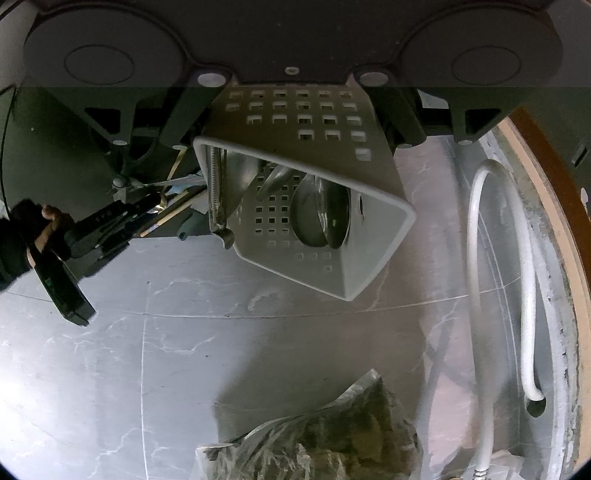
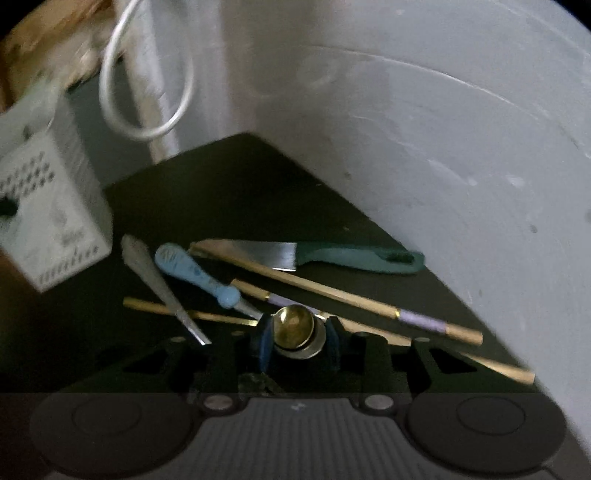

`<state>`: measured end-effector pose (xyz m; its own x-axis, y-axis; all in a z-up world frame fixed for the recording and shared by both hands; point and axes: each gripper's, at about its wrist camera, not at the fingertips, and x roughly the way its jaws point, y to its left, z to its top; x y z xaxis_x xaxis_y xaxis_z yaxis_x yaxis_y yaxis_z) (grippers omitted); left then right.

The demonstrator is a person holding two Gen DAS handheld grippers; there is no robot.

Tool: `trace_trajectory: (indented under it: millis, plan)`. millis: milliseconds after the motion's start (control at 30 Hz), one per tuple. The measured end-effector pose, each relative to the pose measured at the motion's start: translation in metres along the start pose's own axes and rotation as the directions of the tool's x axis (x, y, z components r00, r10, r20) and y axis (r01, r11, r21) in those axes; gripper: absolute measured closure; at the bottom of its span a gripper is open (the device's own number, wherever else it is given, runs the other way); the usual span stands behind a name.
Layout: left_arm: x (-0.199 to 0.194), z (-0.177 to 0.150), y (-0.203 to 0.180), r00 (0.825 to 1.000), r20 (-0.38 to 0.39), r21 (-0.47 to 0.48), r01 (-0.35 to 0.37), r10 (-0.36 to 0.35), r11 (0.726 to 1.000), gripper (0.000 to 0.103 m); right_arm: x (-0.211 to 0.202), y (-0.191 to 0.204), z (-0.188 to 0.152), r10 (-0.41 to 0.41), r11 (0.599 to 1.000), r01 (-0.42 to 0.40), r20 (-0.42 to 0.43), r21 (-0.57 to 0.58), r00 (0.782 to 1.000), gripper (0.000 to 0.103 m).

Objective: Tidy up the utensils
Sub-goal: 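Close the right tool on a silver spoon in the pile, then lift the silver spoon with the right tool and drop it into the caddy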

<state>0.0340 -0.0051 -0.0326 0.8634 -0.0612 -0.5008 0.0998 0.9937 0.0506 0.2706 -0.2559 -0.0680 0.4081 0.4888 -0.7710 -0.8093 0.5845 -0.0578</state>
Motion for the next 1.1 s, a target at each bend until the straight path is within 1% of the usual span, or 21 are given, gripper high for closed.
trace_trajectory:
  millis: [67,133,233,400,533,633,700,733,767,867,933,1000,1100]
  plan:
    - [0.000,0.000,0.000,1.000,0.001,0.000,-0.001,0.001,1.000,0.026,0.001,0.002,0.007,0.015,0.997,-0.017,-0.038,-0.070,0.999,0.067]
    - [0.001,0.000,-0.001,1.000,0.001,-0.002,-0.003,0.003,1.000,0.026,0.006,0.005,0.014,0.045,0.988,-0.059,-0.097,-0.139,0.994,0.066]
    - [0.001,0.000,-0.001,1.000,0.001,-0.005,-0.009,0.009,1.000,0.026,0.009,0.010,0.023,0.084,0.973,-0.113,-0.144,-0.201,0.986,0.067]
    - [0.000,0.000,0.000,1.000,0.001,-0.011,-0.021,0.021,1.000,0.026,0.013,0.020,0.031,0.072,0.952,-0.110,-0.139,-0.287,0.988,0.068]
    - [0.000,-0.001,-0.001,1.000,0.000,-0.016,-0.030,0.030,0.999,0.026,0.015,0.024,0.033,0.096,0.942,-0.133,-0.131,-0.309,0.987,0.069]
    - [0.000,0.000,-0.001,0.999,-0.001,-0.018,-0.034,0.034,0.999,0.026,0.013,0.027,0.034,0.102,0.931,-0.138,-0.122,-0.338,0.987,0.071]
    - [0.000,0.000,0.000,0.999,-0.002,-0.020,-0.036,0.036,0.999,0.026,0.012,0.029,0.031,0.101,0.925,-0.134,-0.111,-0.355,0.989,0.075]
    - [0.000,0.000,0.000,0.999,-0.001,-0.020,-0.037,0.037,0.999,0.026,0.010,0.029,0.031,0.103,0.926,-0.136,-0.111,-0.353,0.989,0.079]
    - [0.000,0.000,0.000,0.999,-0.001,-0.021,-0.038,0.038,0.999,0.026,0.009,0.028,0.030,0.101,0.927,-0.133,-0.109,-0.350,0.989,0.080]
    - [0.000,0.000,0.000,0.999,-0.001,-0.022,-0.040,0.040,0.999,0.026,0.009,0.024,0.027,0.117,0.937,-0.146,-0.110,-0.318,0.987,0.082]
    - [0.000,0.000,0.001,0.999,-0.001,-0.022,-0.040,0.040,0.999,0.026,0.008,0.022,0.024,0.108,0.949,-0.131,-0.095,-0.286,0.990,0.083]
    - [0.000,0.000,0.000,0.999,-0.001,-0.023,-0.040,0.040,0.999,0.026,0.007,0.017,0.022,0.094,0.964,-0.108,-0.069,-0.241,0.993,0.084]
    - [0.000,0.000,0.000,0.999,-0.001,-0.022,-0.040,0.040,0.999,0.026,0.005,0.005,0.015,0.090,0.988,-0.091,-0.011,-0.125,0.996,0.089]
